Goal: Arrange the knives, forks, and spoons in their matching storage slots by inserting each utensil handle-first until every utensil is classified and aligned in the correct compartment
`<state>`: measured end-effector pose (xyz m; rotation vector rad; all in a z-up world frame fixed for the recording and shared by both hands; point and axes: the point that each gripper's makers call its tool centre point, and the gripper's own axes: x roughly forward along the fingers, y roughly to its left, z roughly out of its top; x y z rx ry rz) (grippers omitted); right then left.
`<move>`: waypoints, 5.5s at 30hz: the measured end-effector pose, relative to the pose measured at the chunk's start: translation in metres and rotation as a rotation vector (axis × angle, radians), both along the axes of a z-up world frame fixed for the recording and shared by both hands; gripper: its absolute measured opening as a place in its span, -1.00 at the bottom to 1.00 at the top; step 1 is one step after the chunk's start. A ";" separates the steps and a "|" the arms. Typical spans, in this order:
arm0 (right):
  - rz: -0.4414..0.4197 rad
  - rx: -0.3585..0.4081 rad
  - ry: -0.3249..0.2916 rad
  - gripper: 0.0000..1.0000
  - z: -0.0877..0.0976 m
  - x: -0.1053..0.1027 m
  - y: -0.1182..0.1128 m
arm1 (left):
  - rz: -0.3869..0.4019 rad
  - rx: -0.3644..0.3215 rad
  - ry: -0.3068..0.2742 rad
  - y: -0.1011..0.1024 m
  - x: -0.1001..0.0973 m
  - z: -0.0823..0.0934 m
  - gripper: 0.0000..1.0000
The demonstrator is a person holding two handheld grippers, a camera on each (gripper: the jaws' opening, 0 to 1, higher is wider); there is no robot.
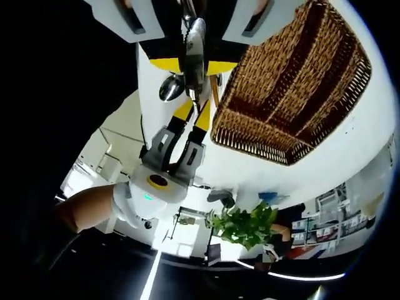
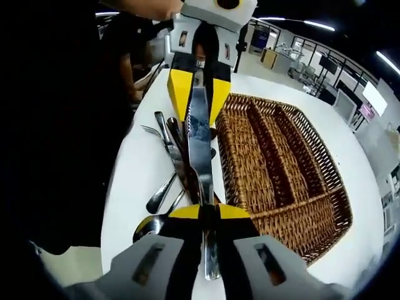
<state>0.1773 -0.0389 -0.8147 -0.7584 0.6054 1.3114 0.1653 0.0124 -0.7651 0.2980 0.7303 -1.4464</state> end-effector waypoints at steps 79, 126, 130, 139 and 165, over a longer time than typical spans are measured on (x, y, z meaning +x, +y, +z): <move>0.019 -0.179 -0.124 -0.94 0.100 0.054 -0.005 | 0.647 -0.070 -0.317 0.165 0.049 0.097 1.00; 0.072 -0.192 -0.204 -0.94 0.143 0.107 0.045 | 0.676 -0.061 -0.348 0.191 0.039 0.106 1.00; 0.069 -0.196 -0.206 -0.94 0.140 0.109 0.047 | 0.683 -0.060 -0.347 0.194 0.041 0.104 1.00; 0.068 -0.188 -0.202 -0.94 0.131 0.112 0.059 | 0.696 -0.052 -0.355 0.200 0.046 0.101 1.00; 0.046 -0.216 -0.183 -0.93 0.105 0.114 0.063 | 0.725 -0.058 -0.358 0.206 0.045 0.096 1.00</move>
